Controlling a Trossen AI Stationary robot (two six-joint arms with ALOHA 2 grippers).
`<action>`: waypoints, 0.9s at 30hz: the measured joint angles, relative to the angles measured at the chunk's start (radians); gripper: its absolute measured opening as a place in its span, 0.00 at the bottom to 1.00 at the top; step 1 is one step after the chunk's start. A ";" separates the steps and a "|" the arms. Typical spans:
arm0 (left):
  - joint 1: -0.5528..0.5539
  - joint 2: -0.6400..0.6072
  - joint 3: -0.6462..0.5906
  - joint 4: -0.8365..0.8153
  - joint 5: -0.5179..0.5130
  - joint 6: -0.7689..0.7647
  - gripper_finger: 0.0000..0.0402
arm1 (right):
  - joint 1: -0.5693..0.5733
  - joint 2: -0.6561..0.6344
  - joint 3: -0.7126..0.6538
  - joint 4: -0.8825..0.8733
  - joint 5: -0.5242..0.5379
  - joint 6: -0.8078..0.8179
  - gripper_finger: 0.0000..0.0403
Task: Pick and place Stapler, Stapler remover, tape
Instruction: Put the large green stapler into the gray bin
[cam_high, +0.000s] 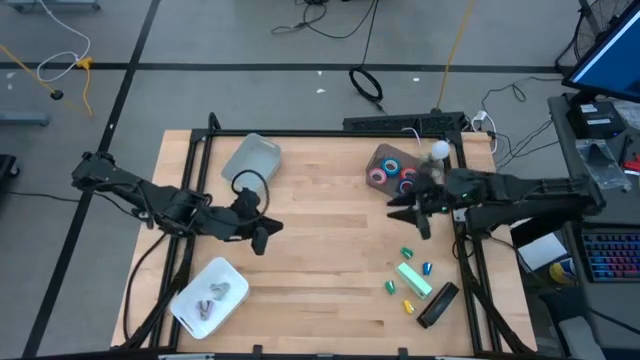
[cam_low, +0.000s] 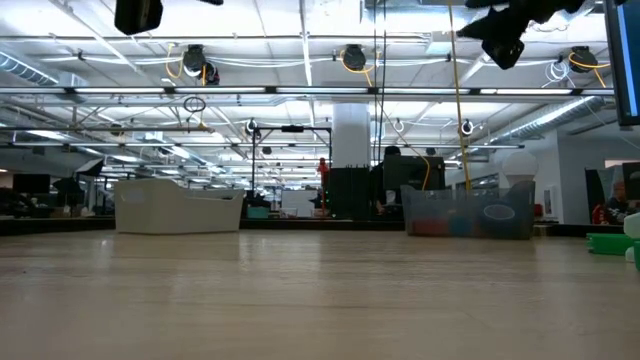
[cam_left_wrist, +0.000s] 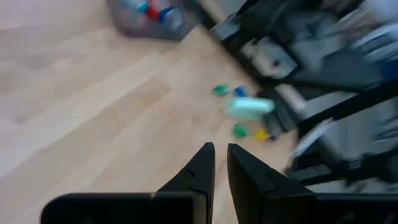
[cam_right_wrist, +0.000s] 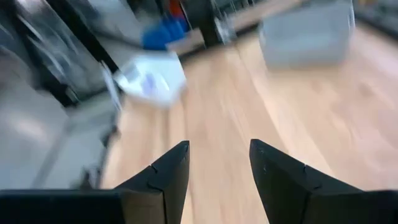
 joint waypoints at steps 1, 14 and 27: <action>0.000 -0.014 -0.022 0.045 0.001 0.006 0.10 | 0.020 0.034 0.031 -0.060 0.021 0.007 0.40; 0.026 -0.180 -0.339 0.366 0.069 0.100 0.10 | 0.191 0.441 0.400 -0.908 0.020 0.380 0.40; 0.147 -0.204 -0.431 0.451 0.232 0.348 0.10 | 0.231 0.547 0.304 -1.071 -0.316 0.704 0.40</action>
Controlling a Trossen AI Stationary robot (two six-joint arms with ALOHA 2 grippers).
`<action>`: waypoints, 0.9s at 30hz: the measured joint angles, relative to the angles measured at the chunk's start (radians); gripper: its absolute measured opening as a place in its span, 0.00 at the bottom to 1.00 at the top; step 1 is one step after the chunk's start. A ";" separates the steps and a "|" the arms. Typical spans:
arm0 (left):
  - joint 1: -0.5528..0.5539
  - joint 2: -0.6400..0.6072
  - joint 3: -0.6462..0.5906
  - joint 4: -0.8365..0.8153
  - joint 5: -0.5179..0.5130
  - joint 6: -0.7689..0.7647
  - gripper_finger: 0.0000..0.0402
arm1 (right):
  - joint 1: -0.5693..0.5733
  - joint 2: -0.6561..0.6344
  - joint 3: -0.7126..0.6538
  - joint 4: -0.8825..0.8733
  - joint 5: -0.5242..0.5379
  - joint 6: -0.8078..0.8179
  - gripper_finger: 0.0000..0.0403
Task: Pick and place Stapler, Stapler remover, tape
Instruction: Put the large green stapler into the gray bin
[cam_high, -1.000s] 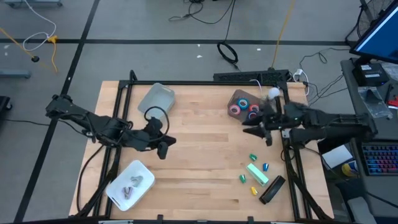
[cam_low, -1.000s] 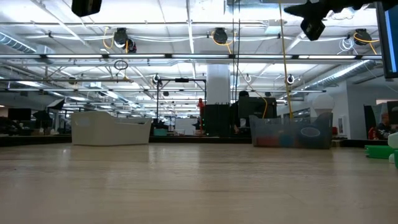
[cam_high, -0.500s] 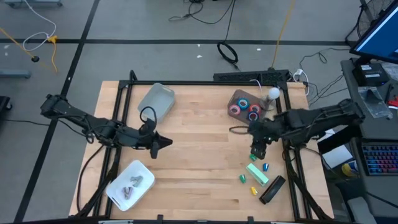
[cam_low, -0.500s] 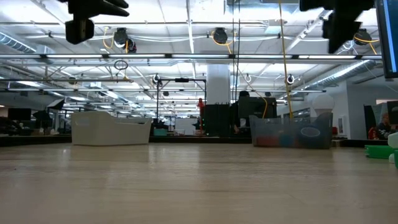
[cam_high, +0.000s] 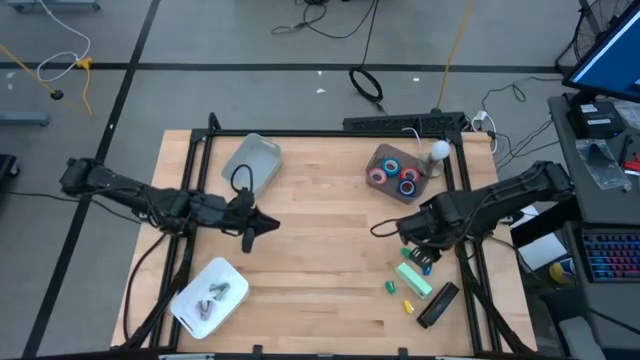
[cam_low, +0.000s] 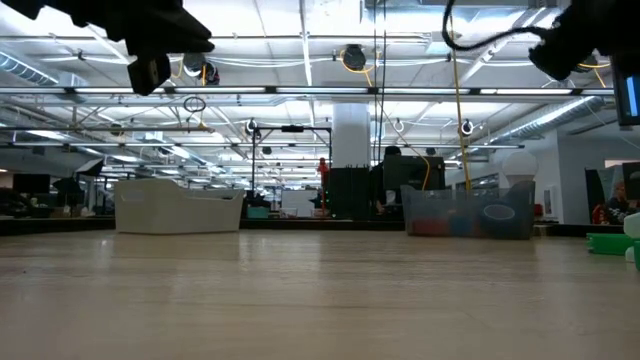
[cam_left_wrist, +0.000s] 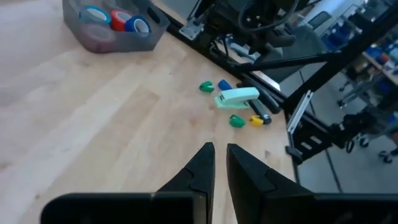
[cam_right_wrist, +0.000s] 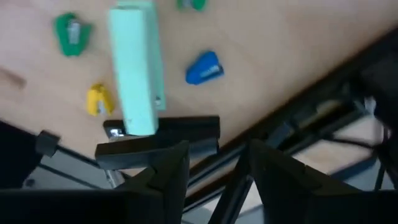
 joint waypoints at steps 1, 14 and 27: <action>0.011 0.000 0.000 0.000 0.009 0.015 0.10 | 0.002 -0.001 -0.009 -0.004 -0.002 0.024 0.40; 0.154 0.000 0.000 -0.052 0.161 0.105 0.10 | 0.067 -0.034 -0.018 0.111 0.036 0.175 0.40; 0.210 0.000 0.000 -0.059 0.189 0.149 0.10 | 0.164 -0.034 -0.019 0.266 0.089 0.344 0.53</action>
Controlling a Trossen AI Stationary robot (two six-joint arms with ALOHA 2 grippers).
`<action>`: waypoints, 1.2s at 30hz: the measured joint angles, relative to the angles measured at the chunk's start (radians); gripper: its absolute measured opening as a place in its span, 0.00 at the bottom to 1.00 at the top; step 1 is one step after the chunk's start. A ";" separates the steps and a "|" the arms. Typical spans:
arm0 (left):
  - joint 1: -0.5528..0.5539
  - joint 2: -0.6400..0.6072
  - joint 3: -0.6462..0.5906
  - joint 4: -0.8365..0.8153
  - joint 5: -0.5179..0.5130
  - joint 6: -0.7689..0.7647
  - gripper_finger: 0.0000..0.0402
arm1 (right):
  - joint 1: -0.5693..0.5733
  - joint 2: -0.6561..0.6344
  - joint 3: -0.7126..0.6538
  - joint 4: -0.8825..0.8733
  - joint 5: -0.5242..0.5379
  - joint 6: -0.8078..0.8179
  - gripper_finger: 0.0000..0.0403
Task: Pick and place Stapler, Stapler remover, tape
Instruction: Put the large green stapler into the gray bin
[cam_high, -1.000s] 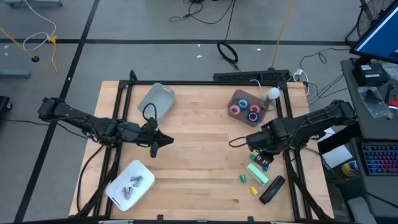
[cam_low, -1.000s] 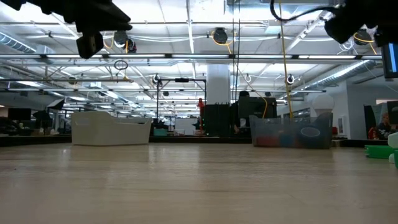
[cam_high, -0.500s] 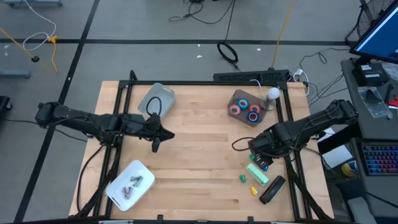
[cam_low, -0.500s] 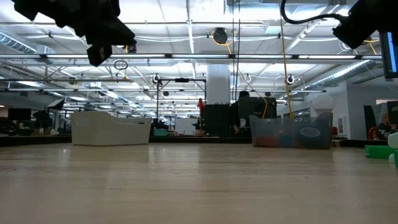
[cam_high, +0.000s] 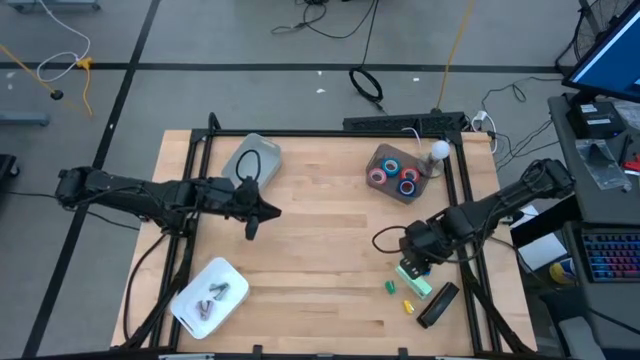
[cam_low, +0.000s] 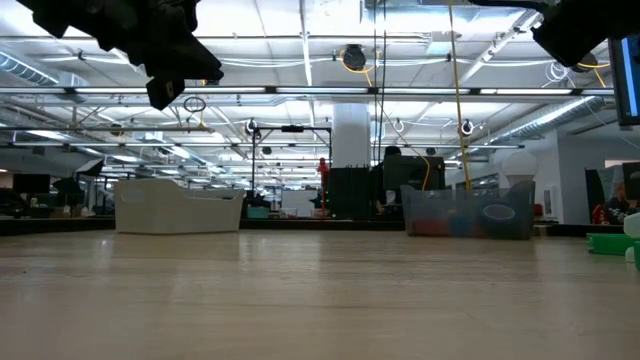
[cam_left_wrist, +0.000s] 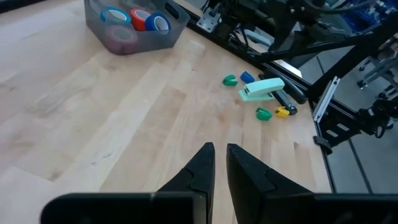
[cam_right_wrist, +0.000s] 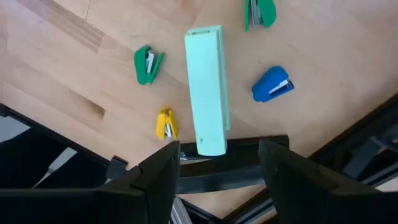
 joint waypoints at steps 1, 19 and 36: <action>0.003 0.000 0.000 0.000 0.001 0.003 0.10 | 0.008 0.000 -0.001 0.007 0.000 0.015 0.54; 0.020 0.000 0.001 0.000 0.001 0.024 0.10 | 0.082 0.001 -0.228 0.375 -0.038 0.128 0.56; 0.020 0.000 0.001 0.000 -0.010 0.006 0.10 | 0.159 0.000 -0.317 0.479 -0.083 0.211 0.53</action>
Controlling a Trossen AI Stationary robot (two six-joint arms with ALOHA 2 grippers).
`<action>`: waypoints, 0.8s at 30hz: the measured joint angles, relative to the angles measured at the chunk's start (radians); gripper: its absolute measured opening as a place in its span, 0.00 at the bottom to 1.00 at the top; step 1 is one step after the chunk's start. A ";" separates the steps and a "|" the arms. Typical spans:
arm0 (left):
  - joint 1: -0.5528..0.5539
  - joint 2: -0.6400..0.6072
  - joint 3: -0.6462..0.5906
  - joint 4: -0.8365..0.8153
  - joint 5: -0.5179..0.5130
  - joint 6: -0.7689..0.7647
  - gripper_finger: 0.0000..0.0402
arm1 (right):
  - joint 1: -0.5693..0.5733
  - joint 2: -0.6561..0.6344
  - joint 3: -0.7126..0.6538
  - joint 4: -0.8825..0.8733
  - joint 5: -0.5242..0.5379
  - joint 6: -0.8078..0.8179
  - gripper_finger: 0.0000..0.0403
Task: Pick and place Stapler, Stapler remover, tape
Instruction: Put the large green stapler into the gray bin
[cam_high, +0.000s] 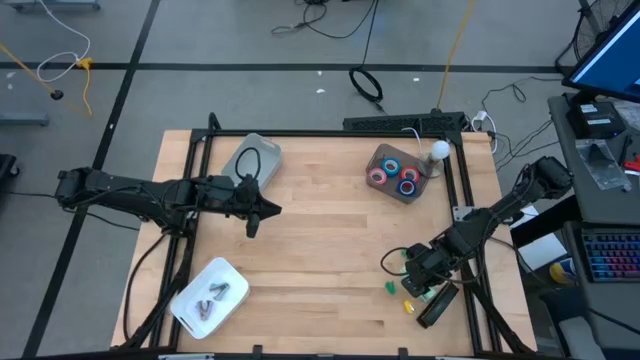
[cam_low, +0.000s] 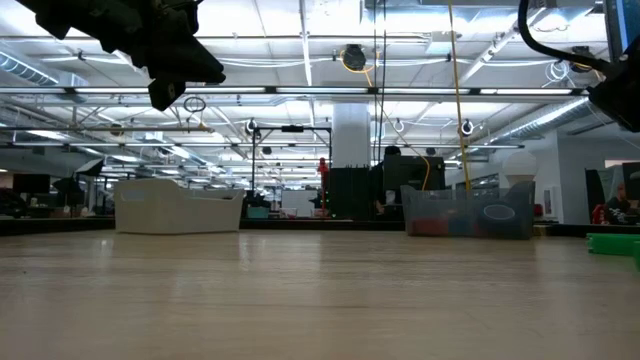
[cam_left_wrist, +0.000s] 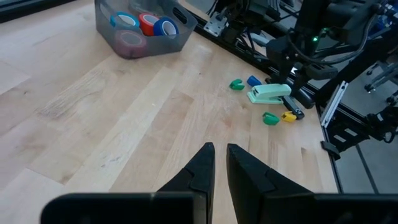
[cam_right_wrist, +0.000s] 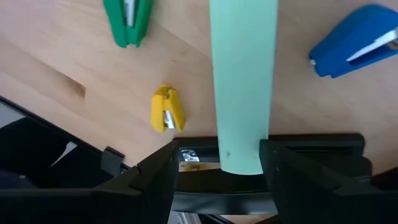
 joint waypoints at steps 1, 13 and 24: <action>0.000 0.000 0.000 0.000 0.000 0.000 0.10 | 0.000 0.000 0.000 0.003 0.000 0.001 0.53; 0.000 0.000 0.000 -0.012 0.000 0.006 0.10 | 0.000 -0.050 -0.001 0.012 0.004 0.077 0.52; 0.000 0.000 0.000 -0.045 -0.001 0.021 0.10 | 0.039 -0.081 -0.002 -0.005 0.030 0.157 0.52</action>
